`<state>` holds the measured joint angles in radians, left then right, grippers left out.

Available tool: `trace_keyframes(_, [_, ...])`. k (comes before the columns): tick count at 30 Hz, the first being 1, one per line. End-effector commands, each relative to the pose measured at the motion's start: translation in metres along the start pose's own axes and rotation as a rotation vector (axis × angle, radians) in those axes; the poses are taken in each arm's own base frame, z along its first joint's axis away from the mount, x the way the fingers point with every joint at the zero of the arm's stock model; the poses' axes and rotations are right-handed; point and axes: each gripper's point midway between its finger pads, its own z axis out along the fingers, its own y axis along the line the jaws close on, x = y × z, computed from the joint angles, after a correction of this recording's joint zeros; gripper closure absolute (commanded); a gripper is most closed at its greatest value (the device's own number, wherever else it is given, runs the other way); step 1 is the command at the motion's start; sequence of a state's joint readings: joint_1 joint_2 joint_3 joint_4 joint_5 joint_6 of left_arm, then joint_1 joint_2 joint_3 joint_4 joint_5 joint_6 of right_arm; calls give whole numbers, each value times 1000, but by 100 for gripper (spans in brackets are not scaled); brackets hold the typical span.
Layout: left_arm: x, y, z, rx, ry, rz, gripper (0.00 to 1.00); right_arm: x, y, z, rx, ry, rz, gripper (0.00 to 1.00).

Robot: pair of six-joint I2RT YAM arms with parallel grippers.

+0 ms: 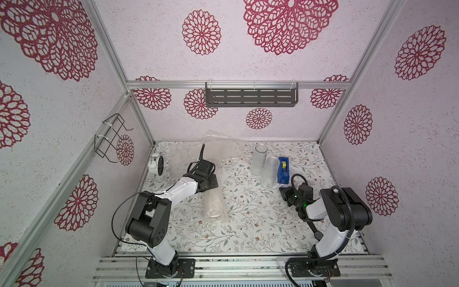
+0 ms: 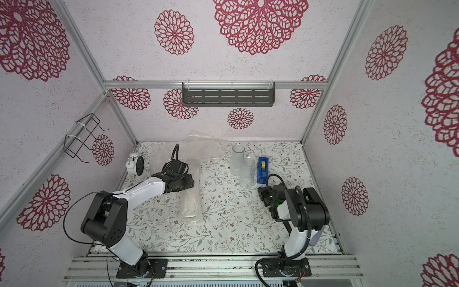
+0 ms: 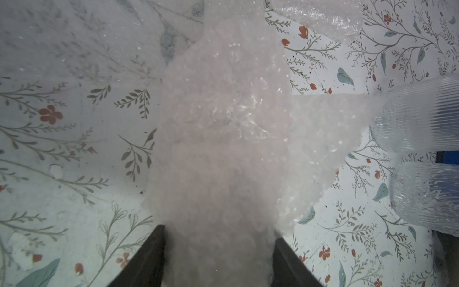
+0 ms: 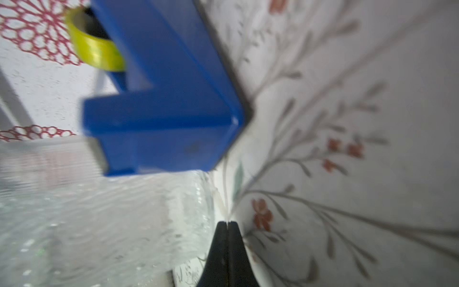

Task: Wrap vases in bubble wrap
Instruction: Tear off the tape using the Tape Cutter, then stick the tape on the bubble wrap.

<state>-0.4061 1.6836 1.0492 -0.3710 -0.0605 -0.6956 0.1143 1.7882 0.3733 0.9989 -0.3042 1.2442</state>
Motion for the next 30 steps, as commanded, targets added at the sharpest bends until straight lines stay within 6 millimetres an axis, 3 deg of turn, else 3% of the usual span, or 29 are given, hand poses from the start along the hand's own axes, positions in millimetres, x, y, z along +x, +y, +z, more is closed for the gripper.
trace_keyframes(1, [24,5,9,-22,81,24,48,24,-34,-3,113,72,43,100])
trace_keyframes(7, [23,3,9,-15,80,29,48,23,-4,-13,74,46,-96,100])
trace_keyframes(14, [28,-6,10,28,98,60,49,34,45,-48,47,67,-358,100])
trace_keyframes(20, [41,-24,11,86,126,126,50,79,83,-69,-36,217,-576,100])
trace_keyframes(26, [58,-44,10,143,155,201,50,145,136,-81,-226,412,-841,100])
trace_keyframes(30, [67,-56,9,185,175,235,50,189,146,-80,-270,550,-1021,100])
